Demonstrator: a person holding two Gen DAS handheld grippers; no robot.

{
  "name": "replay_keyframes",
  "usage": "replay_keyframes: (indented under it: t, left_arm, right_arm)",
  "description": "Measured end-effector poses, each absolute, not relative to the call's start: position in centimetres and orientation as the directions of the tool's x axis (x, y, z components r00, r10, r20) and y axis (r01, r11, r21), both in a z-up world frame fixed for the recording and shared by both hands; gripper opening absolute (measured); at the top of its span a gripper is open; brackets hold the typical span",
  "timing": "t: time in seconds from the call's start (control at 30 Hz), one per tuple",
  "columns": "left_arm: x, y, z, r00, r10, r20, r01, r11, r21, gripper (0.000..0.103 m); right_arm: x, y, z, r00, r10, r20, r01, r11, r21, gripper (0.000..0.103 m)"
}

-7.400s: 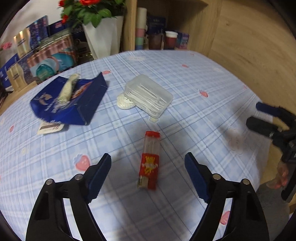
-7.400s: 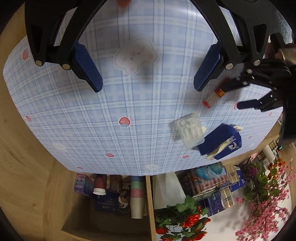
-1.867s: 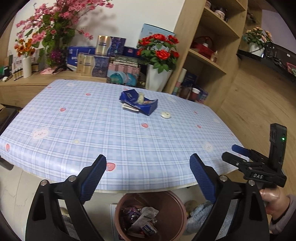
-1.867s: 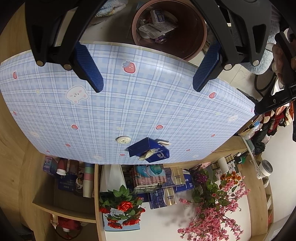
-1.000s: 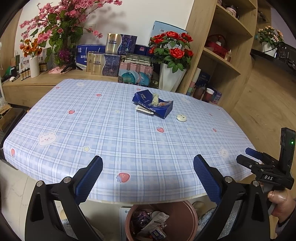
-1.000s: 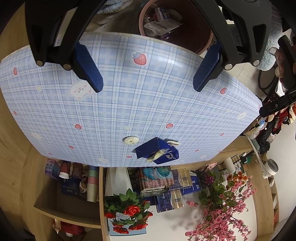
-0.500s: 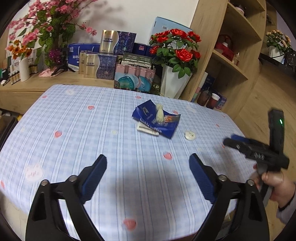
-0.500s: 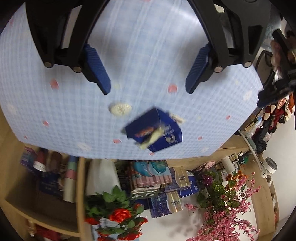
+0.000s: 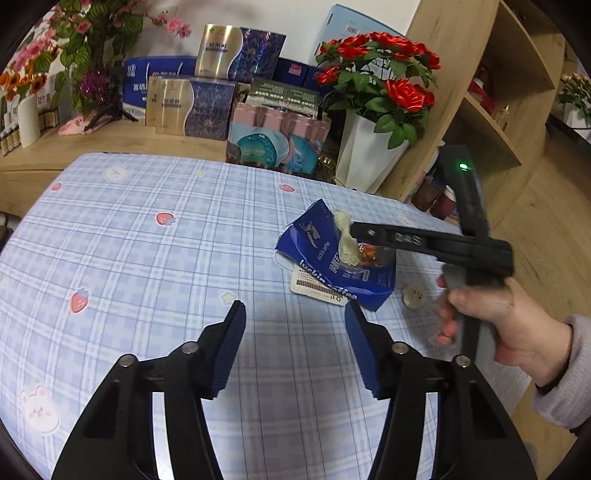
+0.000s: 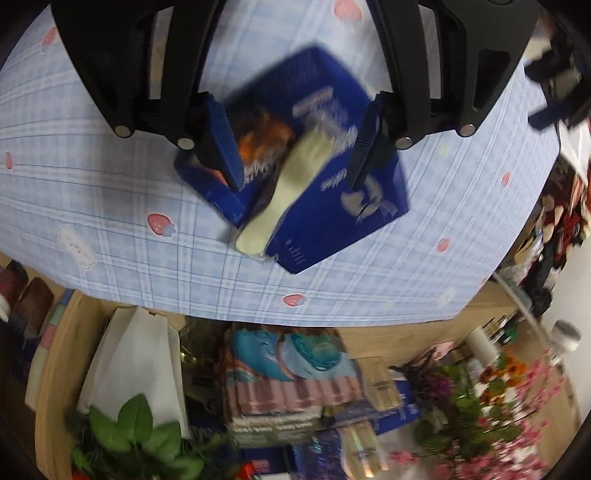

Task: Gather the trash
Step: 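Grasp the white spoon in the blue coffee bag with the right tool, then grasp the blue coffee bag with the left tool while the right tool lifts the spoon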

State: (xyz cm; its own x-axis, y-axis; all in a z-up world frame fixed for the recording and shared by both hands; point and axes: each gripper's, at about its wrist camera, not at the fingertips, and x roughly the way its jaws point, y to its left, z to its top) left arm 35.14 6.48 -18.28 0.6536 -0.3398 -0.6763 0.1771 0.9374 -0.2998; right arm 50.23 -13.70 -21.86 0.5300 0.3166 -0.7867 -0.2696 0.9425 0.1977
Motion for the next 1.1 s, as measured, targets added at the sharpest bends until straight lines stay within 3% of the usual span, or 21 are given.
replay_keyframes:
  t: [0.13, 0.2, 0.23, 0.33, 0.63, 1.1]
  left_arm:
    - [36.9, 6.2, -19.3, 0.627, -0.372, -0.684, 0.174, 0.923, -0.342, 0.046]
    - [37.5, 5.8, -19.7, 0.616, -0.385, -0.687, 0.173, 0.917, -0.359, 0.043]
    - [37.8, 5.6, -19.9, 0.610, -0.391, -0.689, 0.175, 0.915, -0.365, 0.042]
    - [38.5, 4.9, -20.6, 0.591, -0.410, -0.694, 0.176, 0.906, -0.385, 0.039]
    - [39.4, 2.3, -22.0, 0.542, -0.471, -0.696, 0.180, 0.874, -0.451, 0.035]
    - [39.3, -0.5, -22.7, 0.500, -0.499, -0.708, 0.185, 0.860, -0.476, 0.035]
  right_arm:
    - [52.5, -13.7, -23.4, 0.501, 0.303, -0.811, -0.210, 0.951, 0.226, 0.055]
    - [52.9, -13.4, -23.9, 0.486, 0.291, -0.824, -0.212, 0.954, 0.212, 0.039]
    - [53.1, -13.2, -24.4, 0.464, 0.285, -0.839, -0.234, 0.953, 0.194, 0.026]
    - [52.6, -13.2, -24.3, 0.463, 0.286, -0.839, -0.271, 0.947, 0.174, 0.021]
    - [49.2, -18.5, -23.2, 0.527, 0.304, -0.793, -0.223, 0.951, 0.216, 0.019]
    - [48.1, -21.5, -22.8, 0.561, 0.262, -0.785, -0.264, 0.956, 0.130, 0.019]
